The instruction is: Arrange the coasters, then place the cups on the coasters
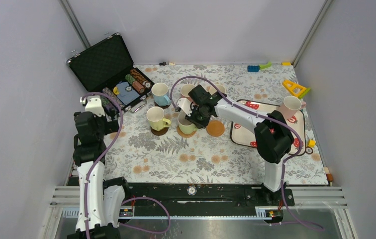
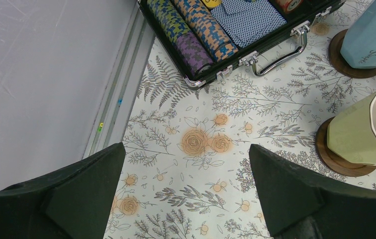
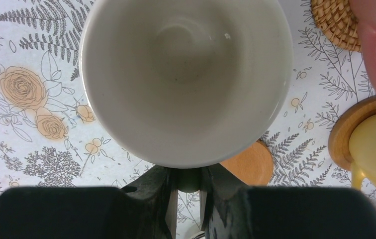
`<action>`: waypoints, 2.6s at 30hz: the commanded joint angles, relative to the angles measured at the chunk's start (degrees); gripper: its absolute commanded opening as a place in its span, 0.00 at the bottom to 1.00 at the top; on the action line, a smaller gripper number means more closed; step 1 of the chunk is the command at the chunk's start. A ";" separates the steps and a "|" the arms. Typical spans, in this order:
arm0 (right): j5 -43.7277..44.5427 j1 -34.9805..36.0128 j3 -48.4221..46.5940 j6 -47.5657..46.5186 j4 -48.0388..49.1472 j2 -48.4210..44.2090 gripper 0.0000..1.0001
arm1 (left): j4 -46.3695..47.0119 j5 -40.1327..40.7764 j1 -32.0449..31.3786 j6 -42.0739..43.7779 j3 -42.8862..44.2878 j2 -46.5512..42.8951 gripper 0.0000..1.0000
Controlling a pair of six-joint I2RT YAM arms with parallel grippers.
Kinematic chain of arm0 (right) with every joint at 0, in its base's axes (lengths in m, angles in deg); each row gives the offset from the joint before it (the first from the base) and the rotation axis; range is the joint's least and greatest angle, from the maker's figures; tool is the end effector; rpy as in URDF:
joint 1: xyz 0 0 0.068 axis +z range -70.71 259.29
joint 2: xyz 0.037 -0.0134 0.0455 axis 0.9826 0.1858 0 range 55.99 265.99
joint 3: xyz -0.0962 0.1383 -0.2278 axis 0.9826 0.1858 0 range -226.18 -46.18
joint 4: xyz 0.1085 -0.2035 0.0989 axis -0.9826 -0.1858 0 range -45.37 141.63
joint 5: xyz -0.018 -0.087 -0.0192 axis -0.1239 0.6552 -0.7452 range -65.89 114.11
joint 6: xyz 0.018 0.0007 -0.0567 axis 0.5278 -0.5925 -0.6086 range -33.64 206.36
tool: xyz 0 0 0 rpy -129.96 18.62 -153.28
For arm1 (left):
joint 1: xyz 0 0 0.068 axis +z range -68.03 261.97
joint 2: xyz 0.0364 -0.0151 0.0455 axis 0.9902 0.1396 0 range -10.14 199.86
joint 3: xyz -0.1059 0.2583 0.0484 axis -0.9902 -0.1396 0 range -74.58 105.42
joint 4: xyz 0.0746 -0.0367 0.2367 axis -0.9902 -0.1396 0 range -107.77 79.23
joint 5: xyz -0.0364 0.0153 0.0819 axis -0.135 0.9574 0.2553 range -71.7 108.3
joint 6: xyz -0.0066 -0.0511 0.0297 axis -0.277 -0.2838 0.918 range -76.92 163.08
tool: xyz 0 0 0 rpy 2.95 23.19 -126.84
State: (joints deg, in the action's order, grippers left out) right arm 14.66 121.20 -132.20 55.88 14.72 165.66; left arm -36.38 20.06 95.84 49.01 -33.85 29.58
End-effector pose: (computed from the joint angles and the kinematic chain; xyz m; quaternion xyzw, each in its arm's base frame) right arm 0.2991 0.2780 0.2315 -0.5860 0.7656 0.1046 0.2440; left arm 0.1435 0.0368 0.3043 -0.0665 0.8388 0.1057 0.5299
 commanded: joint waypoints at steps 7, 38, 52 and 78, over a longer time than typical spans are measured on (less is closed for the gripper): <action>-0.15 0.64 -1.04 -3.89 -1.45 -1.07 0.47 | 3.19 0.17 0.40 -0.05 -0.38 -1.14 0.99; 1.47 -43.68 13.05 -20.55 -7.58 -37.27 1.00 | 2.64 -1.48 0.45 -0.07 -0.15 -1.89 0.99; -1.49 -61.59 -6.01 -50.99 -20.99 -20.52 1.00 | 2.65 -2.66 0.42 -0.09 -0.20 -0.34 0.99; 5.63 -65.29 -32.96 -72.59 -36.96 9.64 0.99 | 3.24 1.18 0.42 -0.05 0.41 3.54 0.99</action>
State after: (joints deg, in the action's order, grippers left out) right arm 21.46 55.76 -162.74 -14.22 -22.13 173.29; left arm -36.38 19.97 95.93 49.01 -33.92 32.88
